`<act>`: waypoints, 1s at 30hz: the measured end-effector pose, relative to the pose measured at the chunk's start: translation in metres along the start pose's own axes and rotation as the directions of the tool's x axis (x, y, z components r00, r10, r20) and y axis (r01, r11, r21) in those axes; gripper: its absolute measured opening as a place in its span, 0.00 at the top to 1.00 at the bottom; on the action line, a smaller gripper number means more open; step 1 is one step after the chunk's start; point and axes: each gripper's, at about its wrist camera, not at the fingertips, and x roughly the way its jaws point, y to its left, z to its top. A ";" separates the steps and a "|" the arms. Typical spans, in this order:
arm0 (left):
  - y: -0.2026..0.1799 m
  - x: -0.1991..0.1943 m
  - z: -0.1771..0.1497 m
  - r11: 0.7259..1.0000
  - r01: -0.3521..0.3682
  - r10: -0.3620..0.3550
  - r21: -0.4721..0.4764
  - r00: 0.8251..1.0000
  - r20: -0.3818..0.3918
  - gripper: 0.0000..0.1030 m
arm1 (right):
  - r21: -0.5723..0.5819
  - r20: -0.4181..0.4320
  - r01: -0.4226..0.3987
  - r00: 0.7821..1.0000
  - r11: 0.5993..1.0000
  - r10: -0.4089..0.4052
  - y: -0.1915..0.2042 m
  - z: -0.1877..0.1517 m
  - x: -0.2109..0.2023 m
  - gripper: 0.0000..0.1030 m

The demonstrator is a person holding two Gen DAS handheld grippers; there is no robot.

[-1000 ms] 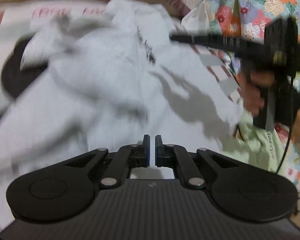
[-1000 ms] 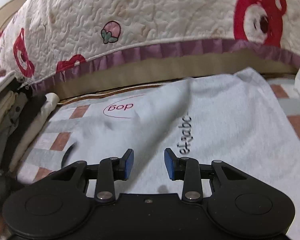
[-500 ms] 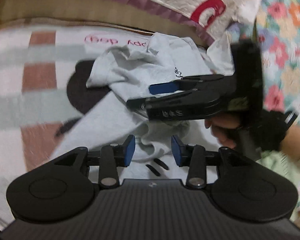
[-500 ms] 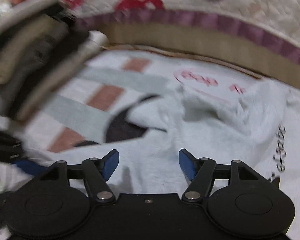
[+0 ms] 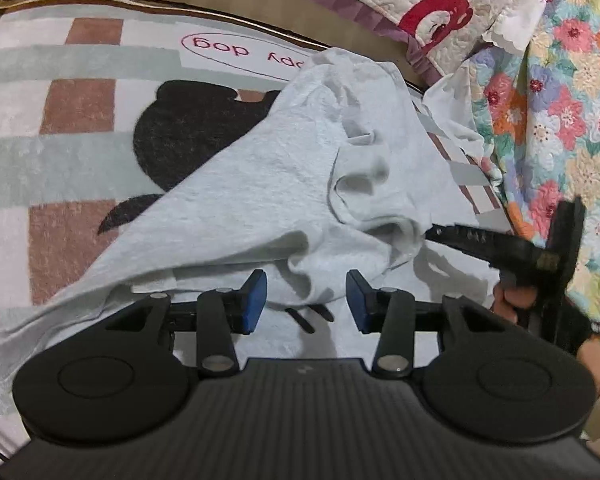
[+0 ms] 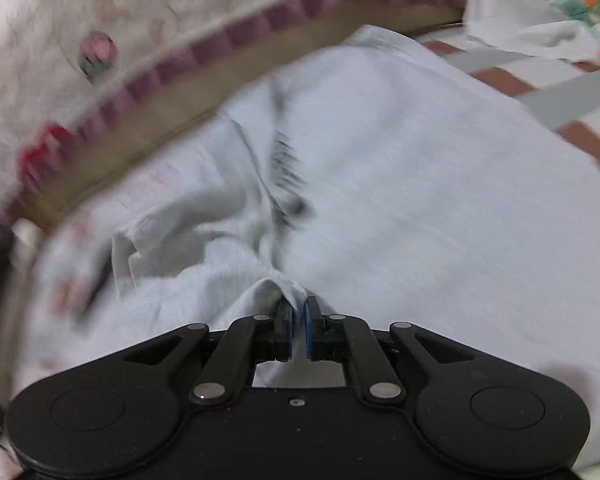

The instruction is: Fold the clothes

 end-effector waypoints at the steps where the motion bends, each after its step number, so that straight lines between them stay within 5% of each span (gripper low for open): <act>1: -0.003 0.003 0.001 1.000 -0.006 0.006 0.010 1.000 -0.007 0.55 | -0.028 0.005 0.005 1.000 1.000 -0.005 -0.001 -0.004 -0.004 0.88; 4: -0.011 0.011 0.003 0.999 -0.025 0.026 0.040 0.999 -0.029 0.52 | -0.212 0.040 0.076 0.997 0.974 -0.069 0.017 -0.006 -0.019 0.87; 6: -0.017 0.017 0.004 0.997 -0.037 0.040 0.061 0.998 -0.044 0.51 | -0.390 0.096 0.124 0.991 0.912 -0.093 0.036 -0.008 -0.030 0.79; 9: -0.027 0.024 0.005 0.992 -0.066 0.073 0.108 0.995 -0.061 0.51 | -0.621 0.095 0.011 0.994 0.784 0.061 0.062 -0.017 -0.042 0.42; 11: -0.040 0.025 -0.001 0.968 -0.130 0.143 0.213 0.989 -0.048 0.51 | -0.710 0.027 -0.057 0.994 0.702 0.108 0.076 -0.023 -0.036 0.37; 14: -0.036 0.026 -0.002 0.980 -0.099 0.111 0.175 0.992 -0.060 0.51 | -0.675 -0.097 -0.160 0.987 0.721 0.128 0.078 -0.018 -0.011 0.38; 16: -0.032 0.026 -0.002 0.986 -0.080 0.091 0.146 0.994 -0.064 0.52 | -0.660 -0.091 -0.144 0.990 0.737 0.112 0.076 -0.010 0.006 0.39; 17: -0.032 0.025 -0.001 0.986 -0.080 0.090 0.146 0.994 -0.063 0.52 | -0.657 -0.074 -0.125 0.992 0.743 0.101 0.075 -0.005 0.013 0.47; 18: -0.032 0.024 -0.001 0.986 -0.079 0.088 0.143 0.994 -0.061 0.52 | -0.642 -0.050 -0.110 0.994 0.759 0.102 0.071 0.002 0.015 0.92; 21: -0.028 0.021 0.001 0.991 -0.069 0.076 0.117 0.996 -0.055 0.51 | -0.522 0.025 -0.093 0.992 0.848 0.124 0.056 0.030 0.006 0.93; 25: -0.024 0.025 0.006 0.995 -0.058 0.063 0.079 0.996 -0.055 0.51 | -0.141 0.246 -0.085 0.962 0.986 0.118 -0.017 0.057 -0.026 0.93; 27: -0.024 0.031 0.008 0.997 -0.045 0.050 0.070 0.996 -0.071 0.51 | 0.002 0.265 -0.039 0.964 0.999 0.037 -0.055 0.056 -0.028 0.93; 30: -0.023 0.042 0.012 0.998 -0.025 0.030 0.052 0.995 -0.098 0.49 | 0.049 0.213 0.041 0.976 0.998 -0.050 -0.086 0.045 -0.018 0.93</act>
